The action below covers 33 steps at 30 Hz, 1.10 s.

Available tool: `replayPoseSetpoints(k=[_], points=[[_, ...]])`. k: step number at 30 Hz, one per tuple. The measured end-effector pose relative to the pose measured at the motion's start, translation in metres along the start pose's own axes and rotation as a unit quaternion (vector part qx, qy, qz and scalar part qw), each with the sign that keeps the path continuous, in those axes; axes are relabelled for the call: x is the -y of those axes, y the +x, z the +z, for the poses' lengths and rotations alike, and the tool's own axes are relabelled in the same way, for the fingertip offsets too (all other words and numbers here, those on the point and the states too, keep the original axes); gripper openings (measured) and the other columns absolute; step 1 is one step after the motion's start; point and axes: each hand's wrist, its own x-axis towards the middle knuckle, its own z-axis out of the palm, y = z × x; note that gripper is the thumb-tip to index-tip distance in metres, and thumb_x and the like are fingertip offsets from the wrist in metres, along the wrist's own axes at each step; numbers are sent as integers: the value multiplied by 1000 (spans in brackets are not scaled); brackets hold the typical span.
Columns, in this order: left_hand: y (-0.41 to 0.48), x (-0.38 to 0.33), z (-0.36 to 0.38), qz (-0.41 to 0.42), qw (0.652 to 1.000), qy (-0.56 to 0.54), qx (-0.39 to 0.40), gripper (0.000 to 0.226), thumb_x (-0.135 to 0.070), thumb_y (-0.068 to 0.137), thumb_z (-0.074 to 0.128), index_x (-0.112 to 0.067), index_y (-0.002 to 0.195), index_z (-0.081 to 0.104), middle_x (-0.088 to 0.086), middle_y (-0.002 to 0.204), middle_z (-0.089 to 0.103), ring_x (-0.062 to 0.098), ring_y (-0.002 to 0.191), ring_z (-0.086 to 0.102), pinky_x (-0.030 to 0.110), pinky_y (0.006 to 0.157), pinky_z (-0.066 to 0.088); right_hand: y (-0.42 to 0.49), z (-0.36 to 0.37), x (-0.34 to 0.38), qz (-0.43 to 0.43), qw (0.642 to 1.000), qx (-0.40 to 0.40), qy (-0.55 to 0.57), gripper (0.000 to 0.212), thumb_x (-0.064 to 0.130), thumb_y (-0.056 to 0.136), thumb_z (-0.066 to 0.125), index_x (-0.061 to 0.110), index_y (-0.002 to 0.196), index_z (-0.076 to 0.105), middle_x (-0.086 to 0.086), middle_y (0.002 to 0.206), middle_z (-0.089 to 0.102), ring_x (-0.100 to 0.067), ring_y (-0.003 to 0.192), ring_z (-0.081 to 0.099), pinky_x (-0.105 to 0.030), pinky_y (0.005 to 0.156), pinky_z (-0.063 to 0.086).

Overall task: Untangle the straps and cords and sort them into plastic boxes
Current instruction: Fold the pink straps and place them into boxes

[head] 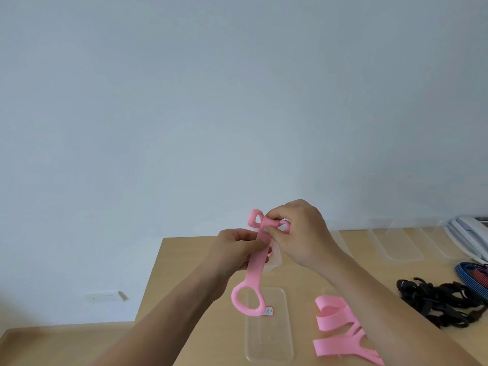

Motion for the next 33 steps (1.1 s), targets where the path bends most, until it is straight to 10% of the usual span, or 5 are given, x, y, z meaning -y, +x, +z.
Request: replayPoseSetpoints(k=[8,20,27,33], points=[[6,-13,-3,-9,1000,-11,24,65,-80,83,61,-22,103,81,10,105,79,29,100,76,38,89,60,-5,6,2,-67,994,-83,-27,12,6,72,79,14,77,71,8,72,64,-21,82,54,-32,68,46],[9,-3,-12,8,995,-101,15,24,-20,92,66,-19,71,78,9,90,74,28,88,75,34,74,58,-4,11,3,-47,995,-33,81,18,9,85,75,23,94,80,8,96,69,-14,96,61,-30,83,50],[12,1,-8,15,997,-81,12,27,-22,83,67,-9,102,81,15,97,79,26,89,76,33,78,62,2,6,-1,61,987,126,76,18,18,94,61,24,106,73,13,100,73,-10,97,63,-34,86,52],[10,8,-6,21,990,-131,41,32,-28,93,68,-8,117,76,21,117,75,42,112,69,36,87,60,0,3,-2,94,987,85,95,13,12,90,66,22,98,70,16,86,70,-3,81,65,-31,81,54]])
